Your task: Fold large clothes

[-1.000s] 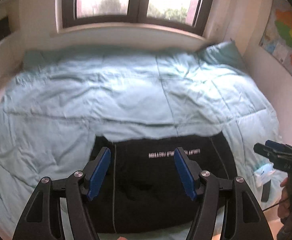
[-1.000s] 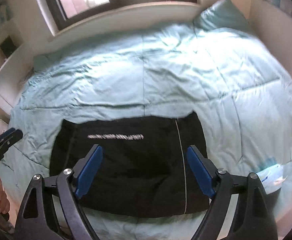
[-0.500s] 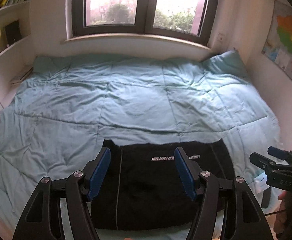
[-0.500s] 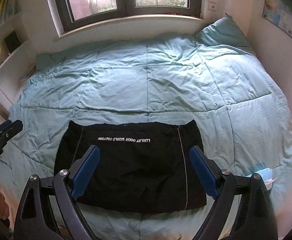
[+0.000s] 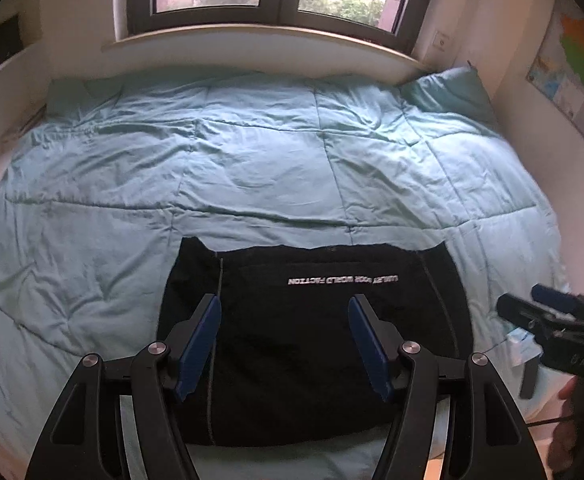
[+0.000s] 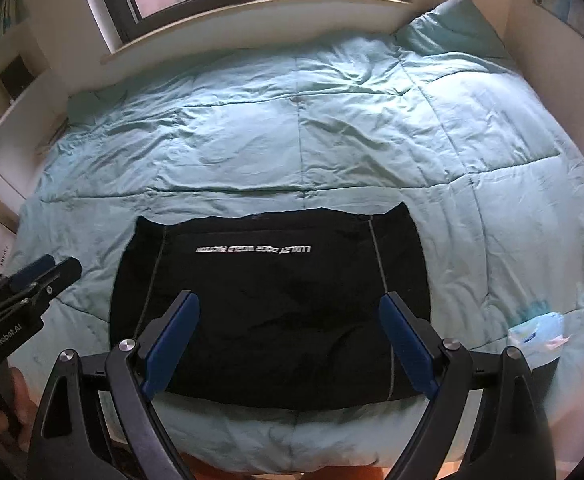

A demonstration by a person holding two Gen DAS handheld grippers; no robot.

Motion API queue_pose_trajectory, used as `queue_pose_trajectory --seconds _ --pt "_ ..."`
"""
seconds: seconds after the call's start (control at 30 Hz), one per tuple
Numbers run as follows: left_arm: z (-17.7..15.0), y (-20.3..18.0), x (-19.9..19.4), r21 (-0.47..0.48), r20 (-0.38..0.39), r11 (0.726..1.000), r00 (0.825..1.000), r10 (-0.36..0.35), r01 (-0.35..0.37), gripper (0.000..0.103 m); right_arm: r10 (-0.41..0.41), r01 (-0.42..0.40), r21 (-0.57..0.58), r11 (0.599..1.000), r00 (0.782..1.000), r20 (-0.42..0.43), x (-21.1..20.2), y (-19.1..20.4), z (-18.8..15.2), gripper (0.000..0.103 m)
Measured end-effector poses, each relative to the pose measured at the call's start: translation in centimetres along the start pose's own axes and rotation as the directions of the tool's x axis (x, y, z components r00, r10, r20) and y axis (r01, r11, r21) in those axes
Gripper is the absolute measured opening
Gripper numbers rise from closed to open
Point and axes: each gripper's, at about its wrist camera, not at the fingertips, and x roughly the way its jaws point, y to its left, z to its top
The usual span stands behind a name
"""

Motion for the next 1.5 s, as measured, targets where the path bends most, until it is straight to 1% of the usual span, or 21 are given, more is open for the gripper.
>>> queue_pose_trajectory --seconds 0.1,0.27,0.57,1.0,1.27,1.37,1.43,1.5 --pt "0.0 -0.1 0.3 0.021 -0.003 0.999 1.000 0.025 -0.025 0.068 0.003 -0.003 0.004 1.000 1.000 -0.008 0.4 -0.1 0.0 0.093" --pt "0.3 0.4 1.0 0.013 -0.026 1.000 0.999 0.019 -0.019 0.068 0.003 -0.003 -0.008 1.000 1.000 -0.026 1.1 0.1 0.0 0.093" --pt "0.4 0.3 1.2 0.026 -0.041 1.000 0.999 0.017 -0.016 0.068 0.003 -0.004 -0.027 1.000 0.999 -0.038 1.7 0.4 0.0 0.093" --pt "0.3 0.3 1.4 0.036 -0.048 0.999 0.998 0.037 -0.036 0.068 -0.003 0.001 -0.037 0.999 0.999 -0.052 2.3 0.6 -0.2 0.093" --pt "0.2 0.0 0.9 0.062 -0.016 0.995 0.997 0.082 -0.081 0.068 -0.003 0.001 -0.037 0.999 0.998 -0.060 2.6 0.8 -0.3 0.093" --pt "0.3 0.2 0.8 0.054 -0.015 0.995 0.997 0.082 -0.081 0.068 0.000 -0.002 -0.038 0.999 0.998 -0.064 2.8 0.7 -0.3 0.093" --pt "0.4 0.4 0.8 0.048 -0.016 0.994 0.995 0.095 -0.094 0.068 0.001 -0.004 -0.039 0.999 0.998 -0.067 2.9 0.6 -0.3 0.093" --pt "0.3 0.5 0.6 0.048 0.009 0.993 0.994 0.107 -0.107 0.068 0.003 -0.005 -0.039 0.999 0.998 -0.068 3.0 0.6 -0.2 0.093"
